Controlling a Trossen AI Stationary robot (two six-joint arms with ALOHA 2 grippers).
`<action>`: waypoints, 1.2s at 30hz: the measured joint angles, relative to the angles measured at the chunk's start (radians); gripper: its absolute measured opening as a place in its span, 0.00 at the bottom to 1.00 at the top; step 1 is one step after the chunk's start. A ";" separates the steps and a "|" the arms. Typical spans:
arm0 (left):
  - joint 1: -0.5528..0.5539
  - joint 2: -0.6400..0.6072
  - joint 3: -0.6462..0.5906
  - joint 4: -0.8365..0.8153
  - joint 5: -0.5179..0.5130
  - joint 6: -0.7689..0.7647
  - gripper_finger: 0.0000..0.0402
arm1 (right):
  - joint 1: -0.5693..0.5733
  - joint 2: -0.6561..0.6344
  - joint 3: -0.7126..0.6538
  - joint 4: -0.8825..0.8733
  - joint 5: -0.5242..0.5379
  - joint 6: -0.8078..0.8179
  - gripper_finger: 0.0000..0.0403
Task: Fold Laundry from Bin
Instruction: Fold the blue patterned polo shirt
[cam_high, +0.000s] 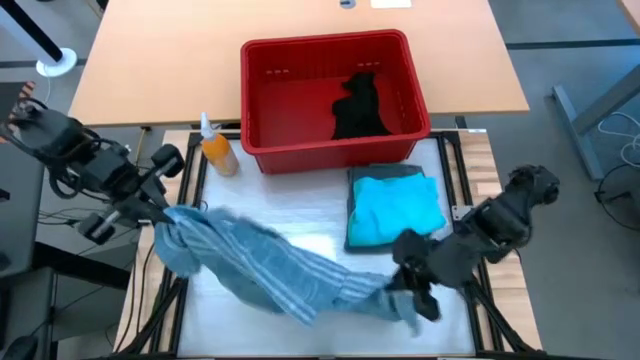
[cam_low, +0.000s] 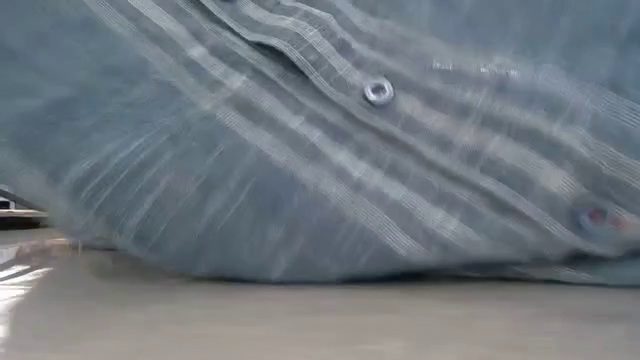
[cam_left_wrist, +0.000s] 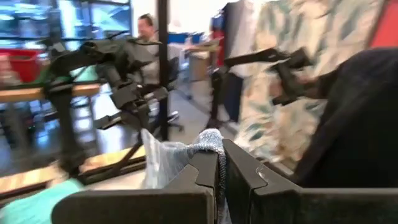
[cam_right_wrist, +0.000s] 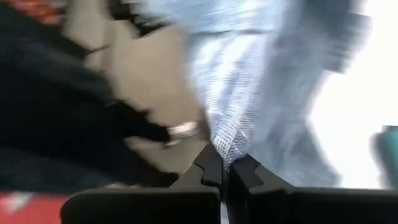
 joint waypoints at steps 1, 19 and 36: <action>0.000 -0.001 0.000 -0.020 -0.034 0.003 0.00 | -0.045 0.010 -0.008 -0.027 -0.010 -0.015 0.05; 0.002 0.008 0.000 -0.722 -0.568 -0.450 0.00 | -0.753 0.365 -0.109 0.023 -0.355 -0.466 0.19; 0.001 0.022 -0.132 -0.782 -0.519 -0.506 0.00 | -0.489 0.263 -0.141 -0.090 -0.164 -0.304 0.36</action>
